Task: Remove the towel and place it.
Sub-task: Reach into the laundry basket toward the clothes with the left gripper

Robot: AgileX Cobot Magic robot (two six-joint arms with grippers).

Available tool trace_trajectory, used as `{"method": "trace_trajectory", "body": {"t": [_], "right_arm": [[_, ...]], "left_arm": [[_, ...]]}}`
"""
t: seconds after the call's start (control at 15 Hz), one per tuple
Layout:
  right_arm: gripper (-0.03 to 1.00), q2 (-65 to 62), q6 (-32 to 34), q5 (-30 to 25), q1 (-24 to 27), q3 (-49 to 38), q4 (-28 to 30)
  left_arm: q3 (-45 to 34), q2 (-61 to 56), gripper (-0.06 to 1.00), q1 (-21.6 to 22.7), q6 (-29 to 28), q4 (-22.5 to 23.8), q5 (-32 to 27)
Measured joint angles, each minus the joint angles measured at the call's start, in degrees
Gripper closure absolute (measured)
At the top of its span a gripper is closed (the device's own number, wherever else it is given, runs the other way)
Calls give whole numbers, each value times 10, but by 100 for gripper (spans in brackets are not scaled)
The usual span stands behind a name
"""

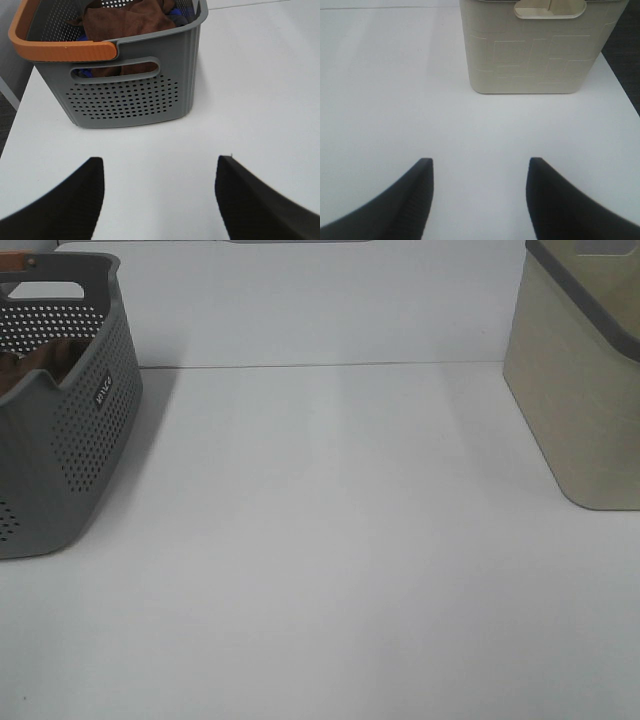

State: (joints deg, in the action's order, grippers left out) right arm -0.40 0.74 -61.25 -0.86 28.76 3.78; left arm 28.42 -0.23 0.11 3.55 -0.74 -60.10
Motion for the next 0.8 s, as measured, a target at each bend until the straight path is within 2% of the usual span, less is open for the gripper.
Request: {"method": "trace_trajectory", "body": {"t": [0.8], "right_arm": [[43, 0, 0, 0, 0, 0, 0]], "left_arm": [[0, 0, 33, 0, 0, 0, 0]]}}
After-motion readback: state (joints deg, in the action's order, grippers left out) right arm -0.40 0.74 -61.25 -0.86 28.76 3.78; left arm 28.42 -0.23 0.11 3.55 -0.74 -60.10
